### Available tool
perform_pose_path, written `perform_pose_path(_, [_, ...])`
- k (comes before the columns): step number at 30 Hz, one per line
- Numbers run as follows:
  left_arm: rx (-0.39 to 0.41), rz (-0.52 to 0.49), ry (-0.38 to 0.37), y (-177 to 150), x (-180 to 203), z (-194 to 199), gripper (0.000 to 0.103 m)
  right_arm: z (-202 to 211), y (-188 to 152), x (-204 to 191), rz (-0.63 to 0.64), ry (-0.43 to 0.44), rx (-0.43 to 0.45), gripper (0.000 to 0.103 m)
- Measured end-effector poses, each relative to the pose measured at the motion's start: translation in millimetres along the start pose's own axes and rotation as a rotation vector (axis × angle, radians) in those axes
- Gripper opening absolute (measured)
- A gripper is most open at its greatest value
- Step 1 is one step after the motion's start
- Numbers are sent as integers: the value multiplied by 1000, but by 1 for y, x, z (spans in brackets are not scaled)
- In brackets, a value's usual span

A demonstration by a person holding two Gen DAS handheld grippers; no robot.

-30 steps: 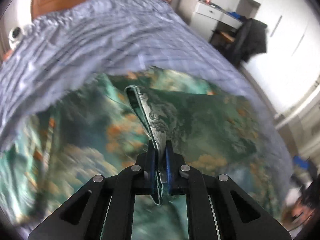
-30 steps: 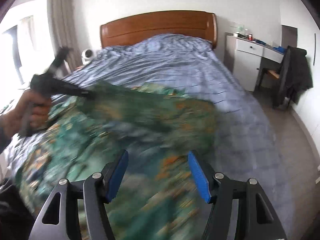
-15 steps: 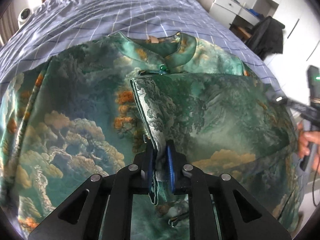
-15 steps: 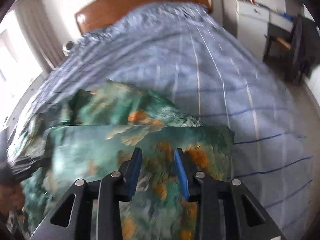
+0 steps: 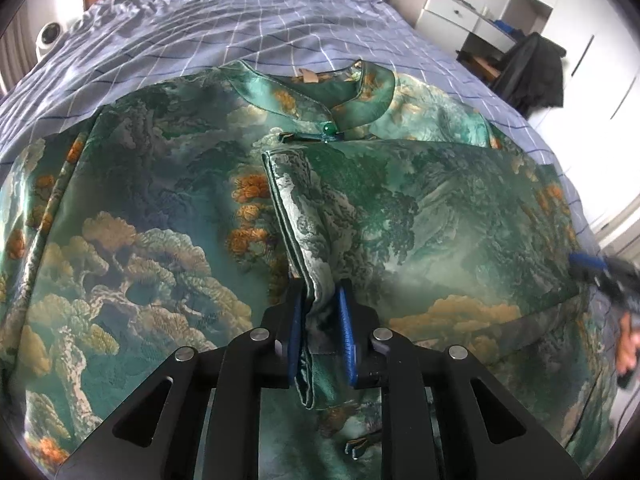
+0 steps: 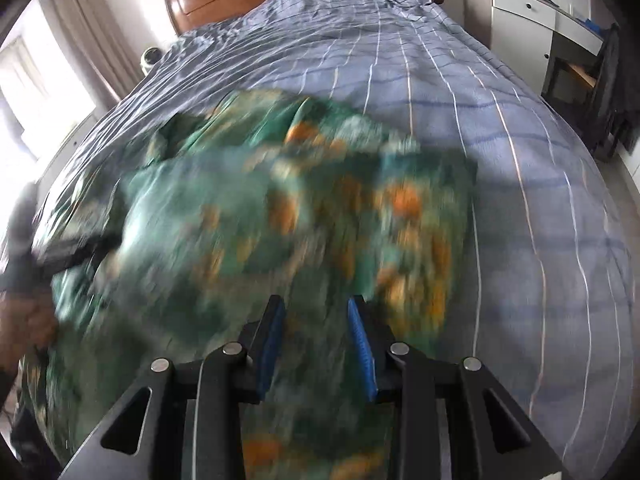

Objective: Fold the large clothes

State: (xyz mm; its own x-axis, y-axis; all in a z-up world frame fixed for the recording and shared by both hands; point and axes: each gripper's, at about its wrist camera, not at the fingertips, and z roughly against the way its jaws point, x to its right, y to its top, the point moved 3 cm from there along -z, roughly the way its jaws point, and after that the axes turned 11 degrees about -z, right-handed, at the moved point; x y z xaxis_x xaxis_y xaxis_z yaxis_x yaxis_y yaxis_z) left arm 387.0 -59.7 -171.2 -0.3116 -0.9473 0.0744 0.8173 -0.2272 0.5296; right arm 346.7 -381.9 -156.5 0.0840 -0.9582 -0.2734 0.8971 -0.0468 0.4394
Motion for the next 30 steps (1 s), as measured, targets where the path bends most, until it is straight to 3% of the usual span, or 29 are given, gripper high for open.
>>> perform_pose_path(4, [0,-4,5,0,0,0,17,15,-24,2,-36,27,-29,33])
perform_pose_path(8, [-5,-11,23,0,1,-1,19,-5,-31,5,-27,-13,-56,33])
perform_pose_path(12, [2,-20,72,-1,3,13,31,-14,-28,7,-62,-15,-51,33])
perform_pose_path(15, [21,-45,103,-13,6,37,55,6,-32,3,-57,-44,-4,36])
perform_pose_path(17, [45,-61,119,-26,6,58,83,21,-38,-5,-41,-57,21,56])
perform_pose_path(19, [76,-78,141,-47,4,83,92,41,-51,-16,-31,-38,39,69])
perform_pose_path(25, [73,-98,173,-111,-9,132,95,84,-98,-53,-11,-13,63,71])
perform_pose_path(30, [56,-95,270,-145,-29,156,95,108,-135,-107,39,18,112,71])
